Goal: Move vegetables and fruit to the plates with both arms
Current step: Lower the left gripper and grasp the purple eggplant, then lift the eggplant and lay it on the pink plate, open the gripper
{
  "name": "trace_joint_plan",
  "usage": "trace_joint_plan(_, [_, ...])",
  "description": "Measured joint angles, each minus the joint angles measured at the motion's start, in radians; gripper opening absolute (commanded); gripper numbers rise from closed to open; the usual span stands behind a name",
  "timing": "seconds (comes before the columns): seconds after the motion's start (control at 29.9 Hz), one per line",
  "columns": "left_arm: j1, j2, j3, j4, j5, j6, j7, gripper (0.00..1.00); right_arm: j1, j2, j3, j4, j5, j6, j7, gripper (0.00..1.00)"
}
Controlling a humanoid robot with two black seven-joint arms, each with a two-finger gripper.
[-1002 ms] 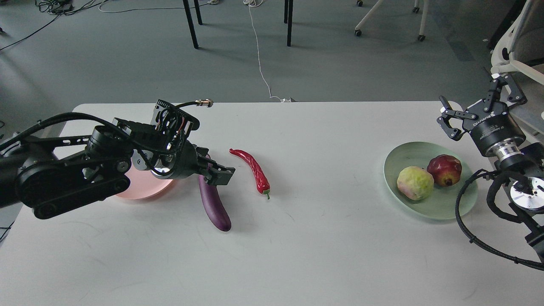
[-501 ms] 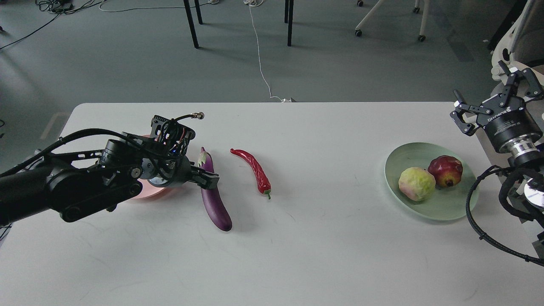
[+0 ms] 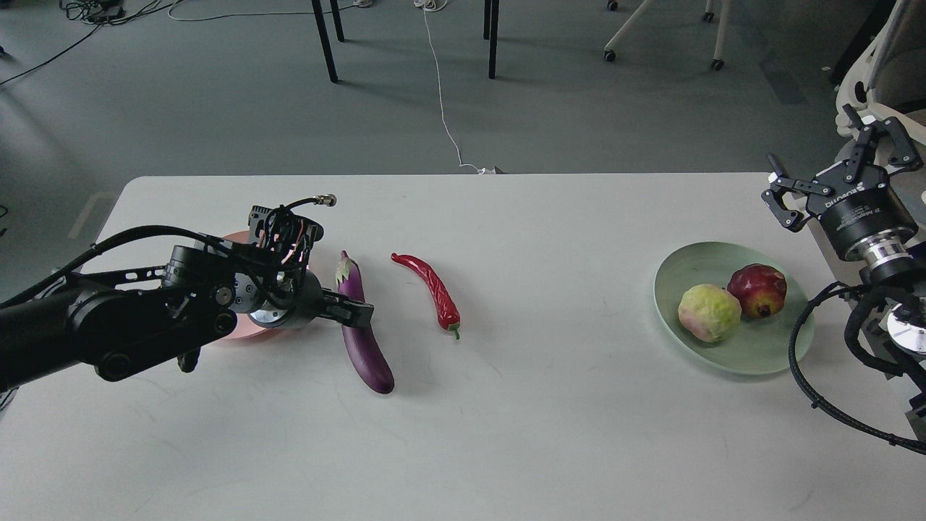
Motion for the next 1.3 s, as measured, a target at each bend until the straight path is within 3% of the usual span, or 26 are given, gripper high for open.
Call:
trace_joint_plan(0.07, [0.009,-0.003,-0.001,0.0,0.004,0.0,-0.002,0.75,0.0,0.0,0.0,0.0,0.0,0.0,0.0,0.99])
trace_joint_plan(0.23, [0.02,-0.013,-0.001,-0.001,0.01,0.0,-0.011,0.62,0.0,-0.007,0.0,0.0,0.0,0.0,0.0,0.99])
trace_joint_plan(0.5, [0.022,-0.026,0.001,0.001,0.007,0.0,-0.008,0.17,-0.001,-0.011,-0.002,-0.001,-0.001,0.0,0.0,0.99])
trace_joint_plan(0.67, [0.014,-0.015,-0.027,-0.01,-0.003,0.0,-0.013,0.16,-0.002,-0.013,-0.002,-0.002,-0.001,0.0,0.0,0.99])
trace_joint_plan(0.97, [-0.01,0.108,-0.223,-0.065,-0.043,0.0,-0.017,0.18,0.02,-0.027,-0.01,-0.004,-0.006,0.0,-0.004,0.99])
trace_joint_plan(1.3, [0.036,0.23,-0.227,0.062,-0.029,0.0,-0.016,0.23,0.029,-0.026,-0.017,-0.004,-0.009,0.0,-0.005,0.99])
